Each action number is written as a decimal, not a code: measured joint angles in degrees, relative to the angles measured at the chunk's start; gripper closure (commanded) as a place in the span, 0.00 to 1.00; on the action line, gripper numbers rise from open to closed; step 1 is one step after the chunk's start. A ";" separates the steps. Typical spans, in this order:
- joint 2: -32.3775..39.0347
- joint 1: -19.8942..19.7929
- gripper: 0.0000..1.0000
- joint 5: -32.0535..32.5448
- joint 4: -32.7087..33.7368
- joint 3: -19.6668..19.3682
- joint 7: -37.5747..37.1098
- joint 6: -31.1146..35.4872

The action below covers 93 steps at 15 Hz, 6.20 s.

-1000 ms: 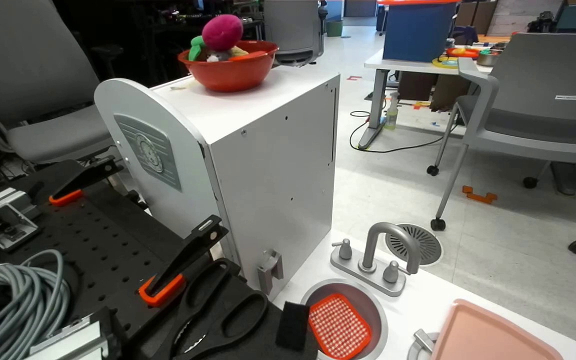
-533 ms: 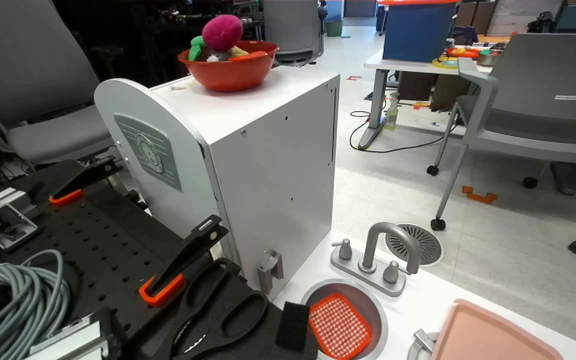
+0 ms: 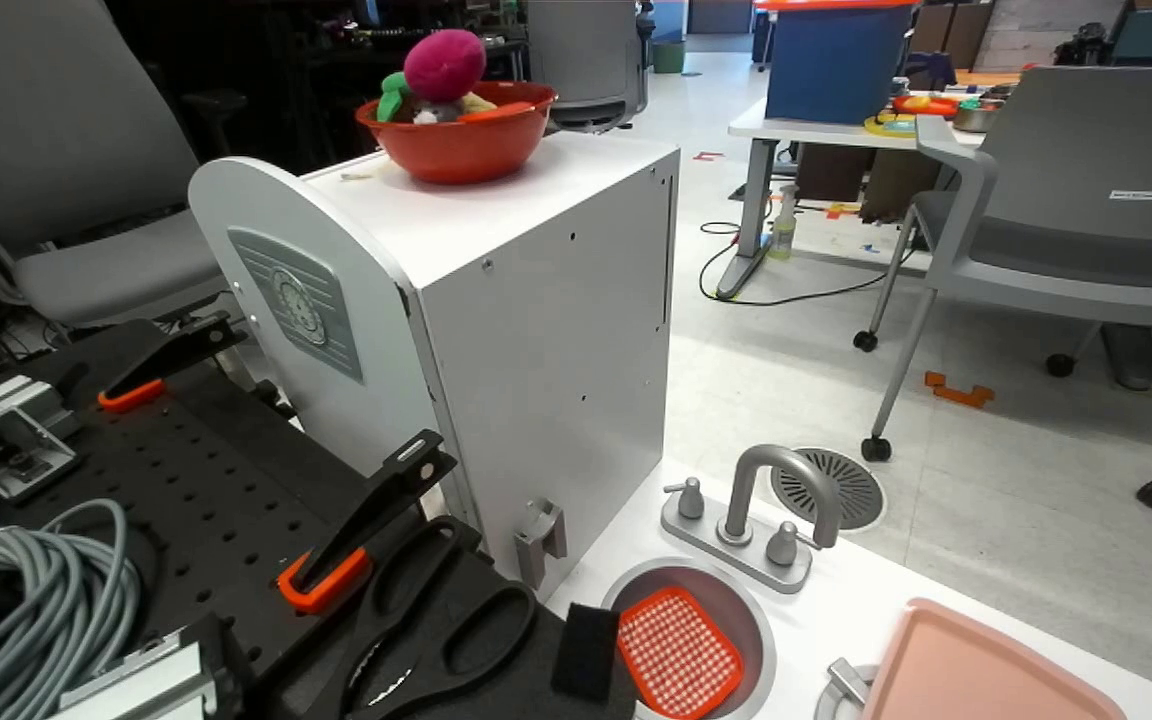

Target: Put the purple fluffy object in the sink.

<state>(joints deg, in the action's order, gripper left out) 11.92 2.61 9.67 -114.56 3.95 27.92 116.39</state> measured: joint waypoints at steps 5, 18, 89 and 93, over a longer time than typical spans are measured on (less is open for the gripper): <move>0.87 -0.08 0.05 -0.18 -0.17 0.00 0.42 -0.64; 1.56 -1.38 1.00 -1.52 -0.14 0.00 1.60 -0.77; -11.62 -11.80 0.00 -11.49 -5.95 -12.71 -17.16 0.20; -15.06 -9.91 0.00 -11.32 -6.67 -11.40 -17.20 -2.66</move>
<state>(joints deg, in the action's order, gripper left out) -3.14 -7.30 -1.65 -121.23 -7.45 10.72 113.73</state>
